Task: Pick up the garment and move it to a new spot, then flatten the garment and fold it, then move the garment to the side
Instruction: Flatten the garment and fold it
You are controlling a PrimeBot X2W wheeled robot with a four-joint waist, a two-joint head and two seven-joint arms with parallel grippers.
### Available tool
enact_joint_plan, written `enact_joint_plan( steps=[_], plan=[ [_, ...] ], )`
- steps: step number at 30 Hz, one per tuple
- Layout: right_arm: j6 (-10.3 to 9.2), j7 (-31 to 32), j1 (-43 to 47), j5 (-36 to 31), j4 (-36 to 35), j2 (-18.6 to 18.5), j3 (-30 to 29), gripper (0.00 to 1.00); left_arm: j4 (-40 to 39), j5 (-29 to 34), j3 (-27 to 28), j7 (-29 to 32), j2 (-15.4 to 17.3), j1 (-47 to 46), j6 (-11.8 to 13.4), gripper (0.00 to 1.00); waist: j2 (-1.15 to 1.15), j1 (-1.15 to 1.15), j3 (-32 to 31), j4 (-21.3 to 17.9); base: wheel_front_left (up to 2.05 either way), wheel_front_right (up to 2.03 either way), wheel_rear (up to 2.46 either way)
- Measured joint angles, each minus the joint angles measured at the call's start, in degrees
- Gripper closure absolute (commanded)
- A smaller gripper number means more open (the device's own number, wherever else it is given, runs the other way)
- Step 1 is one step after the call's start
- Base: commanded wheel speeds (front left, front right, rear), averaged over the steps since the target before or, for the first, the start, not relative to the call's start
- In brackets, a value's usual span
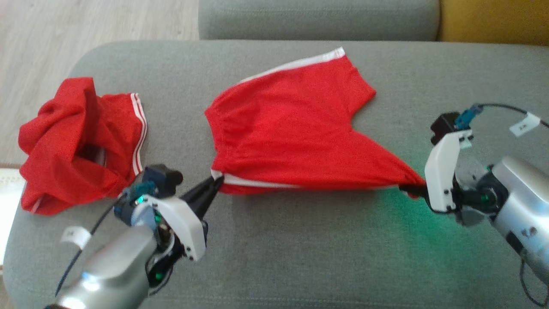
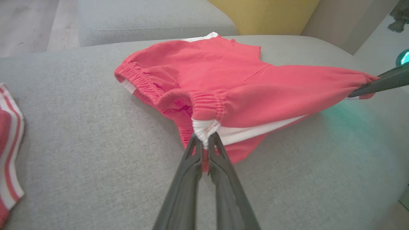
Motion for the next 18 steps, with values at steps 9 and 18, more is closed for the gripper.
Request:
enact_joint_plan(
  steps=[9, 18],
  plan=[
    [0.00, 7.0, 6.4, 3.0, -6.4, -5.1, 0.3, 1.00, -7.0, -0.2, -2.0, 0.2, 2.4, 7.5, 0.6, 1.00, 0.00, 0.00, -3.8, -1.4, 0.00, 0.00, 0.00],
    [0.00, 17.0, 15.7, 5.4, -15.9, -12.6, -1.2, 1.00, -21.7, -1.6, -4.3, 4.4, 7.0, 15.9, 5.0, 1.00, 0.00, 0.00, -6.4, -2.4, 0.00, 0.00, 0.00]
  ],
)
